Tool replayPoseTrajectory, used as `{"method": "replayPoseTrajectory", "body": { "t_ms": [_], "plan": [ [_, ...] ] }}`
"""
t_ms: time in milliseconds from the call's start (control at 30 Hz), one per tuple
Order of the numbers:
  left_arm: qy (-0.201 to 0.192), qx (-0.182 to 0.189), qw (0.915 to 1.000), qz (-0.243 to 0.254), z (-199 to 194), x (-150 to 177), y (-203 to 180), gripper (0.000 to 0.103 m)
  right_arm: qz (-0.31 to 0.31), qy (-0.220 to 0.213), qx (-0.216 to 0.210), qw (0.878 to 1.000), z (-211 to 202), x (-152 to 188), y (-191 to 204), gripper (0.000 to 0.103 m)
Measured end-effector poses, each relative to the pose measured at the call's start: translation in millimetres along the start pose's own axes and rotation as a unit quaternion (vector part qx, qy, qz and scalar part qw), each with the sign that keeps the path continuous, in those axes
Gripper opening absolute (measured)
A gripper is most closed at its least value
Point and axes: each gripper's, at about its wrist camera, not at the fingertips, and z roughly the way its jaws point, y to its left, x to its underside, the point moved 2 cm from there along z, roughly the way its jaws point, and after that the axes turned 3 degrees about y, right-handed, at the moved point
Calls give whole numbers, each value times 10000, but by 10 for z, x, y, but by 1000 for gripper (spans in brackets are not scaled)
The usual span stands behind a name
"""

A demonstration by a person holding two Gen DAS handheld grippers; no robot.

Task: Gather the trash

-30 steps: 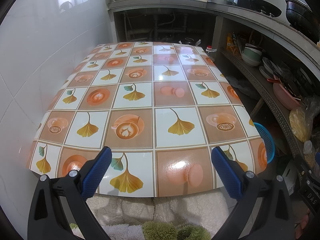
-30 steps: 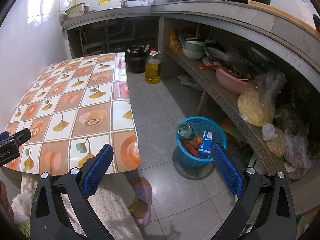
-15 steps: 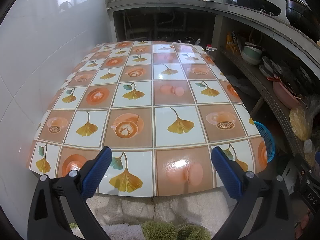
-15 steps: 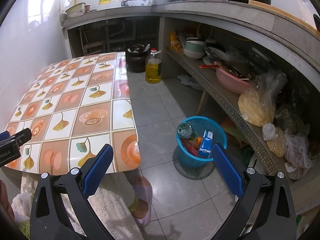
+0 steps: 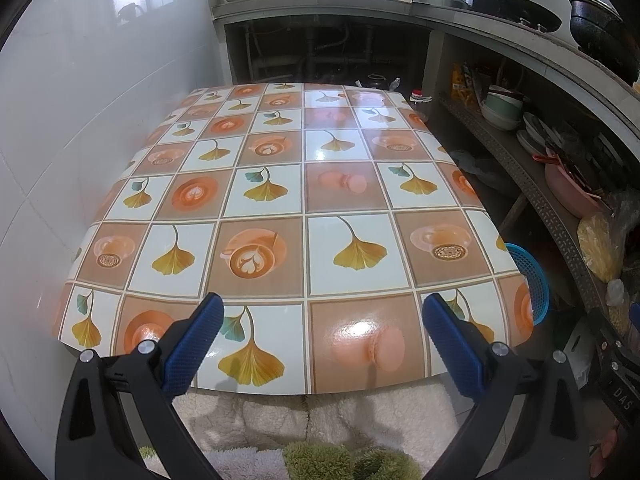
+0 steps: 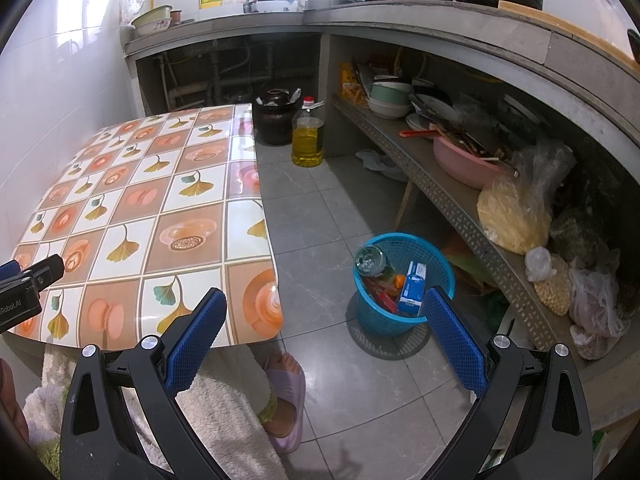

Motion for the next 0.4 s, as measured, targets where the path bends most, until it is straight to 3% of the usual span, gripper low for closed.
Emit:
{"method": "replayPoseTrajectory", "body": {
  "t_ms": [400],
  "plan": [
    [27,30,10000,30,14,0,-9,97,11,3,-4,10000,-7,-2,6,95]
  ]
}}
